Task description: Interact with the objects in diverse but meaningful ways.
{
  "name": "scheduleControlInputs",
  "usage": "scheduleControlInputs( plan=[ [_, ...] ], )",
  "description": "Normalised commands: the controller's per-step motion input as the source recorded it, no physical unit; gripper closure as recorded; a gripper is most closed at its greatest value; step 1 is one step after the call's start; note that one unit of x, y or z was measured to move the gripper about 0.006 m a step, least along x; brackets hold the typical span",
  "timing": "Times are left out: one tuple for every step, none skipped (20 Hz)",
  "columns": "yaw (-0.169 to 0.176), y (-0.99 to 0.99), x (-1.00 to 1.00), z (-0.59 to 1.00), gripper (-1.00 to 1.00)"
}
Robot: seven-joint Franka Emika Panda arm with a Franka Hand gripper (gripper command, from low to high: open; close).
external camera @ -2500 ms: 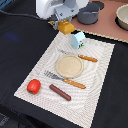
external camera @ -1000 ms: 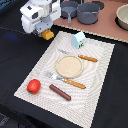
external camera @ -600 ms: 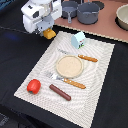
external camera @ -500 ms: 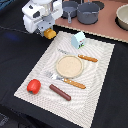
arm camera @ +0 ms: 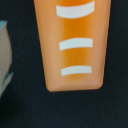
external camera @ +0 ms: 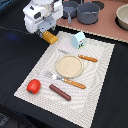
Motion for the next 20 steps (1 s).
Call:
scheduleControlInputs(
  plan=[
    [0.0,0.0,0.02,0.03,-1.0],
    [-0.002,0.0,0.09,0.4,-1.0],
    [-0.03,-0.08,0.17,0.96,-1.0],
    [-0.06,-0.19,0.22,1.0,-1.0],
    [-0.092,-0.17,0.35,1.0,-1.0],
    [-0.099,-0.2,0.37,1.0,-1.0],
    [-0.1,-0.23,0.38,1.0,-1.0],
    [-0.102,-0.29,0.44,1.0,-1.0],
    [-0.103,-0.35,0.5,1.0,-1.0],
    [-0.097,-0.37,0.57,1.0,-1.0],
    [-0.094,-0.45,0.6,0.84,-1.0],
    [-0.089,-0.49,0.66,0.71,-1.0],
    [-0.078,-0.49,0.72,0.62,-1.0],
    [-0.066,-0.51,0.78,0.59,-1.0],
    [-0.062,-0.51,0.82,0.58,-1.0],
    [-0.062,-0.56,0.81,0.56,-1.0],
    [-0.058,-0.59,0.8,0.56,-1.0],
    [-0.052,-0.64,0.79,0.55,-1.0],
    [-0.051,-0.68,0.79,0.54,-1.0],
    [-0.049,-0.69,0.79,0.55,-1.0]
  ],
)
